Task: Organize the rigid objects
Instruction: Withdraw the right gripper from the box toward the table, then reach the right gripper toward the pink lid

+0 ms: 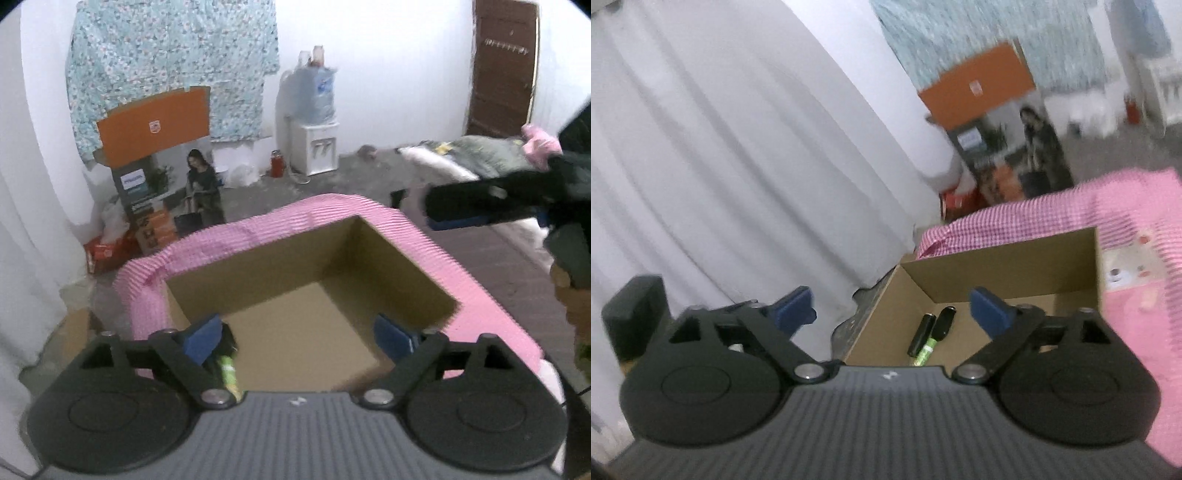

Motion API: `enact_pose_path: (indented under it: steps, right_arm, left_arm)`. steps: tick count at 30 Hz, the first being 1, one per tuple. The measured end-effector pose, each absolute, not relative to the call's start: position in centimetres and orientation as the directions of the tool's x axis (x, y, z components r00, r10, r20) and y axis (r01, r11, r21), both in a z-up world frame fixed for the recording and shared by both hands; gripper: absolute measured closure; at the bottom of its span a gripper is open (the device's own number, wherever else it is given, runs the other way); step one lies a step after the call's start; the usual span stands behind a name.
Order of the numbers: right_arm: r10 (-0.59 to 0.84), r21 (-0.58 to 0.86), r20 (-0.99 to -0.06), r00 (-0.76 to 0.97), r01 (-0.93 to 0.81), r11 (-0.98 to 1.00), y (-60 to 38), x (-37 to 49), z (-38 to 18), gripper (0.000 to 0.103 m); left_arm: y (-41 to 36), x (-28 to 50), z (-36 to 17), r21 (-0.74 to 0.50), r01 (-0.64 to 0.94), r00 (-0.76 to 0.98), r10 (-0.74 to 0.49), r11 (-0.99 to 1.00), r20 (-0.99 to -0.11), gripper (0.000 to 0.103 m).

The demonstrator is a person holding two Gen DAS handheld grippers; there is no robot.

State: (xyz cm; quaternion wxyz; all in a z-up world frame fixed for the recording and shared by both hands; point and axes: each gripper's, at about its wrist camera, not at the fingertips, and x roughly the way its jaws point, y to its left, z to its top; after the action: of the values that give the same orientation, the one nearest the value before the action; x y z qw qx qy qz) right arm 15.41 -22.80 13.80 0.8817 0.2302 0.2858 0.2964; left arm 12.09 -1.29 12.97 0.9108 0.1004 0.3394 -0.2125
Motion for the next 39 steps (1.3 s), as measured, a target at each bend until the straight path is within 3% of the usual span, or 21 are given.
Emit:
enact_pose_path:
  steps: [5, 11, 18, 23, 26, 33, 39]
  right_arm:
    - [0.595, 0.475, -0.377, 0.710, -0.403, 0.782, -22.6, 8.6, 11.7, 0.001]
    - [0.543, 0.431, -0.514, 0.664, -0.347, 0.833, -20.2, 5.8, 4.9, 0.004]
    - [0.506, 0.376, -0.670, 0.543, -0.338, 0.862, -15.7, 6.1, -0.5, 0.032]
    - [0.475, 0.339, -0.733, 0.487, -0.344, 0.876, -13.0, 7.7, -2.6, 0.053]
    - [0.461, 0.326, -0.757, 0.463, -0.344, 0.880, -12.4, 9.0, -3.7, 0.059]
    - [0.436, 0.313, -0.788, 0.434, -0.327, 0.891, -12.6, 9.1, -4.3, 0.076]
    - [0.424, 0.316, -0.795, 0.434, -0.301, 0.900, -14.3, 8.3, -4.9, 0.079]
  left_arm:
    - [-1.6, 6.7, 10.2, 0.004, 0.471, 0.669, -0.354, 0.882, -0.654, 0.008]
    - [-3.5, 1.6, 4.1, 0.081, 0.484, 0.674, -0.313, 0.871, -0.669, 0.005]
    - [-5.7, 0.9, -2.2, 0.123, 0.514, 0.628, -0.275, 0.849, -0.728, 0.008]
    - [-5.9, 1.6, -3.6, 0.089, 0.526, 0.611, -0.304, 0.846, -0.731, 0.021]
    - [-6.2, 1.7, -4.3, 0.092, 0.544, 0.600, -0.310, 0.834, -0.737, 0.031]
    - [-6.8, 2.7, -5.6, 0.031, 0.586, 0.537, -0.359, 0.810, -0.764, 0.039]
    - [-8.5, 3.0, -6.2, -0.018, 0.638, 0.474, -0.411, 0.770, -0.778, 0.041]
